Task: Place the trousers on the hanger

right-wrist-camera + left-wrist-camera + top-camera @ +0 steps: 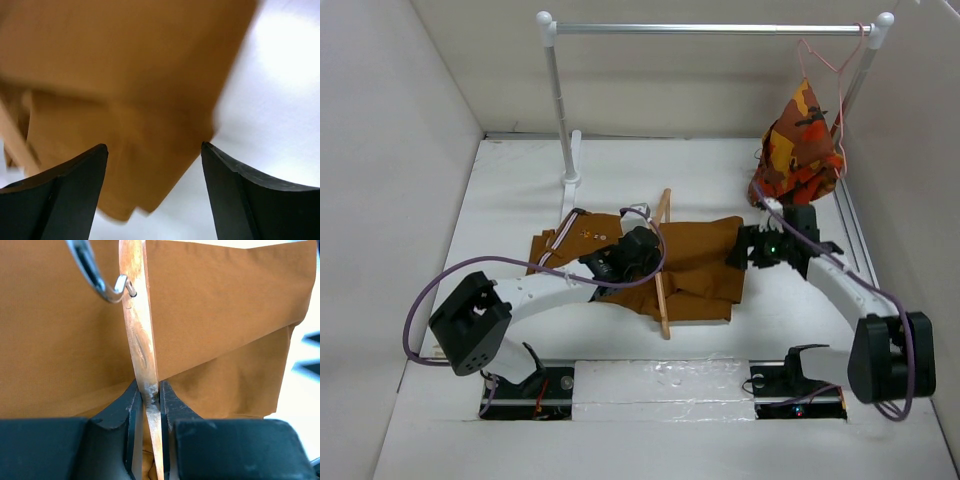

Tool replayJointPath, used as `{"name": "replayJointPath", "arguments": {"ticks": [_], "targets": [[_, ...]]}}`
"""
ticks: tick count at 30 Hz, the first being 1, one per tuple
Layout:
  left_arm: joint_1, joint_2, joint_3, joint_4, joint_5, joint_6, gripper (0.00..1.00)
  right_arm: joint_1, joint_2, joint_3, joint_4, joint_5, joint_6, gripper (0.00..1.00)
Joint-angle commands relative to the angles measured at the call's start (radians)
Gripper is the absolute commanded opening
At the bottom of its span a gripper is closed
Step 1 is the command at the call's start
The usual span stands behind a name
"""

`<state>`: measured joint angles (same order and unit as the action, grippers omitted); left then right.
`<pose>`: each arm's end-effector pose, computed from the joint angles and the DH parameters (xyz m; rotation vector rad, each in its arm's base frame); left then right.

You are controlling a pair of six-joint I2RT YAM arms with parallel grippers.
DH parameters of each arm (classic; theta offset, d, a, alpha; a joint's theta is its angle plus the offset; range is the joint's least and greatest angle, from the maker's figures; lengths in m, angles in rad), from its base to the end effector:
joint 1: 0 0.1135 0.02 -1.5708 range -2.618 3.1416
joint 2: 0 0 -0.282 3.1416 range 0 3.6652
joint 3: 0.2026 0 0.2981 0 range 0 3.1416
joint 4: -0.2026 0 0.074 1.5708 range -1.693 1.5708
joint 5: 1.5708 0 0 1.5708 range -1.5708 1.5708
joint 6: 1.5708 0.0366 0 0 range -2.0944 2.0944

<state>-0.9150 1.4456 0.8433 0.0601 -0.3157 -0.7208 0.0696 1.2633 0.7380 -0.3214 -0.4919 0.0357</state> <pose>0.2240 -0.2725 0.2212 0.0160 2.1519 -0.6504 0.2859 0.0373 0.2081 -0.2656 2.3669 0.6417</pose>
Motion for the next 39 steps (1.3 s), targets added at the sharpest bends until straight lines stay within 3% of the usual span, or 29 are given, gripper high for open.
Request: {"name": "replayJointPath", "arguments": {"ticks": [1,6,11,14,15,16,17,19,23,30,39], "targets": [[0.002,0.007,0.002,-0.123,-0.111,0.120,0.00,0.065,-0.099,-0.144,-0.047,0.006,0.079,0.82],[-0.016,0.013,0.007,-0.106,-0.103,0.113,0.00,0.107,-0.159,-0.305,0.062,-0.060,0.213,0.87],[-0.016,0.010,0.005,-0.103,-0.121,0.135,0.00,0.139,-0.134,-0.360,0.148,-0.100,0.297,0.84],[-0.025,0.012,-0.001,-0.098,-0.144,0.150,0.00,0.151,-0.088,-0.376,0.269,-0.160,0.331,0.52],[-0.025,0.010,-0.004,-0.098,-0.160,0.155,0.00,0.151,-0.078,-0.370,0.283,-0.162,0.322,0.19],[-0.025,0.004,-0.007,-0.100,-0.167,0.158,0.00,0.133,-0.059,-0.335,0.259,-0.151,0.297,0.04],[0.003,-0.005,-0.016,-0.117,-0.168,0.162,0.00,0.074,-0.050,-0.290,0.146,-0.125,0.200,0.00],[0.013,-0.025,-0.027,-0.121,-0.171,0.169,0.00,0.049,-0.067,-0.252,0.107,-0.110,0.169,0.00],[0.024,-0.059,-0.021,-0.167,-0.218,0.176,0.00,-0.149,-0.110,-0.186,-0.040,-0.063,0.025,0.00],[0.024,-0.037,-0.004,-0.201,-0.241,0.172,0.00,-0.342,-0.021,-0.111,-0.100,-0.108,-0.132,0.00],[-0.030,0.011,0.121,-0.152,-0.166,0.144,0.00,-0.257,0.105,-0.117,-0.071,-0.132,-0.192,0.00]]}}
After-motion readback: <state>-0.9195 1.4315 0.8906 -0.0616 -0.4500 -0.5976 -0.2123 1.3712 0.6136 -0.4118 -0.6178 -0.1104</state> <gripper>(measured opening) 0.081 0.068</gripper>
